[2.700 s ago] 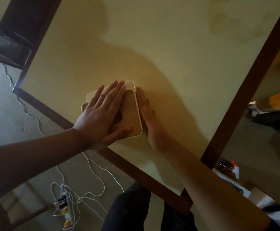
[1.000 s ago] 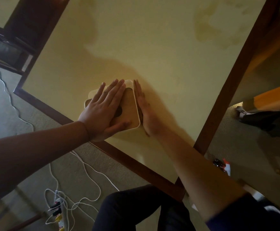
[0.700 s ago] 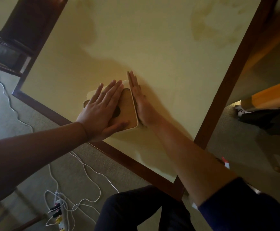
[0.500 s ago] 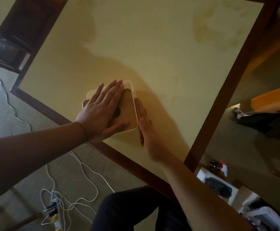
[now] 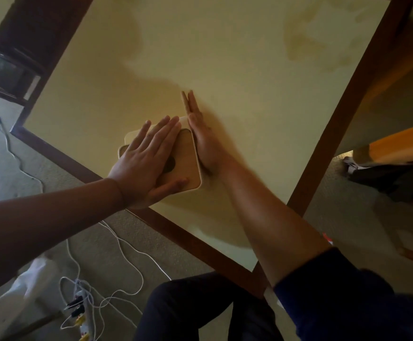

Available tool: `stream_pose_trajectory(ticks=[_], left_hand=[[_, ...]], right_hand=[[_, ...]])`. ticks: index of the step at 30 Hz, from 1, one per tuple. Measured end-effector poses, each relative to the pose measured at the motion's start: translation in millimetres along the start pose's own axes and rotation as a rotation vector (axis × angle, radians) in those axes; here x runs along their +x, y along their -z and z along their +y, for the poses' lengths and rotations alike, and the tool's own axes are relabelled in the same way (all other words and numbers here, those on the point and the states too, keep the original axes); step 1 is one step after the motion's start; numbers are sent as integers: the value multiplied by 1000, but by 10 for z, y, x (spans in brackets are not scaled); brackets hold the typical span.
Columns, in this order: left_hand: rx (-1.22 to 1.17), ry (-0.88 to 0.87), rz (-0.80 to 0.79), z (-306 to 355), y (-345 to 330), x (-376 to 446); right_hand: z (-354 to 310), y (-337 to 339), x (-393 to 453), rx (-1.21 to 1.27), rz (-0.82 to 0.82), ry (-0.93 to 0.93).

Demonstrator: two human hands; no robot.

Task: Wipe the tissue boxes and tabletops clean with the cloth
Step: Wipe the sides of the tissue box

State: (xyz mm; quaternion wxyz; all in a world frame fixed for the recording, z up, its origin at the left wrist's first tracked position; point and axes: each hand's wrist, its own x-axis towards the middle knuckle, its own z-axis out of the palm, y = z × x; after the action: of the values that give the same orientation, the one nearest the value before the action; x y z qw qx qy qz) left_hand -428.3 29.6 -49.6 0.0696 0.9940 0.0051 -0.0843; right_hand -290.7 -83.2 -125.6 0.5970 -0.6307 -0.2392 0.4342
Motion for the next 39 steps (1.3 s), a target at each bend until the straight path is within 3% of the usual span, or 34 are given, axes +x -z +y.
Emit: stream_pose_trajectory(ticks=[4,14,26,36,39], left_hand=[[-10,-4,8,2,-5,-3],[-6,-7,9,-24,-34,3],[-9,44,11,8,-7,16],[-20,36,-14,5,31,0],[-26,44,-24,14,55,-9]], right_hand=[[26,-27,-4,19,-11,6],[255,-158,-1205,52,-30,-33],[-102,15,-36,-91,-13,22],[47,-134,-1241,92,-58,-119],[-14,-118,-1484,-28,-41,-128]])
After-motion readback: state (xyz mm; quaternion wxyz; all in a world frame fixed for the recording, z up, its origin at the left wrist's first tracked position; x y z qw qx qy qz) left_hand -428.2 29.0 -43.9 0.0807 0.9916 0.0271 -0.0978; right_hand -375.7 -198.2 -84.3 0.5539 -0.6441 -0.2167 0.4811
